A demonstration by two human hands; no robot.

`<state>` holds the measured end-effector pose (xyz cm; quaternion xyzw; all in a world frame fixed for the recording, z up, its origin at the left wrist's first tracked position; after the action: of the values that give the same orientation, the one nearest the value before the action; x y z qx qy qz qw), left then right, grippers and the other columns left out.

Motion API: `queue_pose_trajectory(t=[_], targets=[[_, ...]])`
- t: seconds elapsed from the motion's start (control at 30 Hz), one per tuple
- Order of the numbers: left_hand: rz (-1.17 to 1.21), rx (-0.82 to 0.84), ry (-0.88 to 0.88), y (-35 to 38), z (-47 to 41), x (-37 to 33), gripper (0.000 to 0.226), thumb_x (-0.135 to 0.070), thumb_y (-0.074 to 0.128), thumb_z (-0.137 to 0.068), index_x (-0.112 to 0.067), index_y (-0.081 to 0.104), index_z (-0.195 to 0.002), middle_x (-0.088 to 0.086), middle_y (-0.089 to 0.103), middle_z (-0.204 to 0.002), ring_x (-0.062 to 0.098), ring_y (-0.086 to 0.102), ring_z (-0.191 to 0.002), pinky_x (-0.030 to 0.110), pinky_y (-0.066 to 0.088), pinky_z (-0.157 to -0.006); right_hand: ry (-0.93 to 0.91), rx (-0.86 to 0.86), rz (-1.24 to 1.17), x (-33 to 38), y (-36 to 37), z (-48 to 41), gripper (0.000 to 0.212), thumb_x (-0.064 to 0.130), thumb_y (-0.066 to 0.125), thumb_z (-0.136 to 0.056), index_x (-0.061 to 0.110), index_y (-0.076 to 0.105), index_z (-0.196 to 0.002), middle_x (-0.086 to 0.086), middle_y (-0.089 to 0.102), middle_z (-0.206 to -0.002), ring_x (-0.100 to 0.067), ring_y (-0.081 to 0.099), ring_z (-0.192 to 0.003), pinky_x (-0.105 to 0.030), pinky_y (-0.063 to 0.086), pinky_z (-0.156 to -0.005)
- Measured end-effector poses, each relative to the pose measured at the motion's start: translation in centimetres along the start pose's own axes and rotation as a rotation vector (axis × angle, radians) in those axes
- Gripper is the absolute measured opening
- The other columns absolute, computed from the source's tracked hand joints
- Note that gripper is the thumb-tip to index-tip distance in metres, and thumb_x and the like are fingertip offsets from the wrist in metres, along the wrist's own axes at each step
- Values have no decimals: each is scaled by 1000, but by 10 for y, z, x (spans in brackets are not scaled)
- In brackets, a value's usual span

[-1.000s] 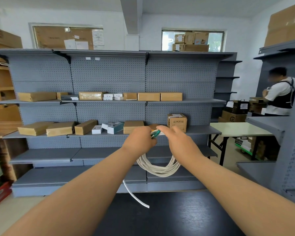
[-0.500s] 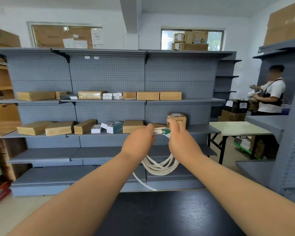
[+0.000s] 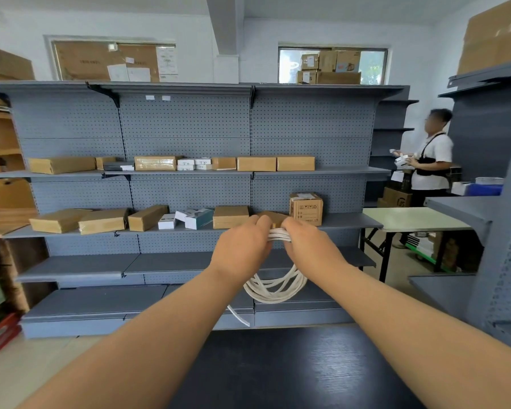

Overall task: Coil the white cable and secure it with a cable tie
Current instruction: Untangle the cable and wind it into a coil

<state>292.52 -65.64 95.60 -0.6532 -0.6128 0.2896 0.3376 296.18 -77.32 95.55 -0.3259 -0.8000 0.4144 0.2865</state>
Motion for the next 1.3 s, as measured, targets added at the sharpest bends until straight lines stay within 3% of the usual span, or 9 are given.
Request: queue_pose_trajectory(t=[0.17,0.27,0.43,0.63,0.8,0.9,1.1,1.3], targets=[[226,-20,-184,8,8,9,19,-21,46,-91,-12,44,-108,11,63,-93,35,59,-83,37,42,-62,157,-78,-120,-12,0,0,12,15,43,-97,12,49,-106,-9,57,-103,-28,53,-82,-34,40,-65],[279,-24,-206,7,8,11,14,-22,46,-93,-11,41,-100,13,62,-85,35,58,-77,37,41,-59,196,-76,-187,-16,2,1,13,16,44,-97,11,50,-107,-10,60,-101,-23,52,-79,-32,40,-64],[156,-4,-134,4,6,8,11,-19,42,-94,-12,40,-103,14,62,-84,37,58,-73,42,46,-59,179,-67,-156,-12,0,5,18,17,44,-96,13,48,-113,-8,59,-103,-24,51,-78,-33,41,-65],[-102,69,31,-7,5,1,17,-11,44,-92,-13,39,-107,11,53,-93,34,54,-70,37,34,-52,65,38,113,-5,-1,9,26,23,43,-97,15,40,-121,-8,56,-117,-31,60,-94,-38,45,-69],[-179,95,62,-10,5,1,20,-8,46,-90,-14,38,-108,9,51,-94,31,44,-63,35,33,-51,44,68,-79,3,1,10,24,21,44,-97,11,44,-119,-12,57,-116,-33,57,-99,-41,47,-78],[-14,45,-3,-7,7,4,16,-19,45,-93,-11,42,-107,11,57,-96,35,57,-75,37,38,-55,81,34,-89,3,1,8,18,21,40,-99,9,48,-110,-15,61,-101,-33,58,-88,-39,45,-71],[487,-68,-340,5,14,12,22,-25,57,-87,-15,49,-104,5,64,-89,28,60,-81,36,48,-67,210,-68,-147,-4,3,7,11,19,40,-99,9,45,-99,-8,51,-85,-25,49,-74,-31,35,-60],[685,-94,-448,9,15,10,26,-21,60,-83,-16,52,-107,-2,62,-87,22,58,-83,29,44,-69,346,-106,-386,-13,11,9,9,18,43,-98,10,46,-95,-13,59,-90,-31,63,-83,-38,50,-67]])
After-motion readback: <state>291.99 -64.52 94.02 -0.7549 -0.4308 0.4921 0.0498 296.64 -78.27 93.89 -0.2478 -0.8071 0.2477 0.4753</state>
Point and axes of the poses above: each hand's wrist, its own z-axis away from the middle knuckle, its own y-axis out of the palm, x = y × z, the point moved 3 cm from there along -z, towards the middle knuckle
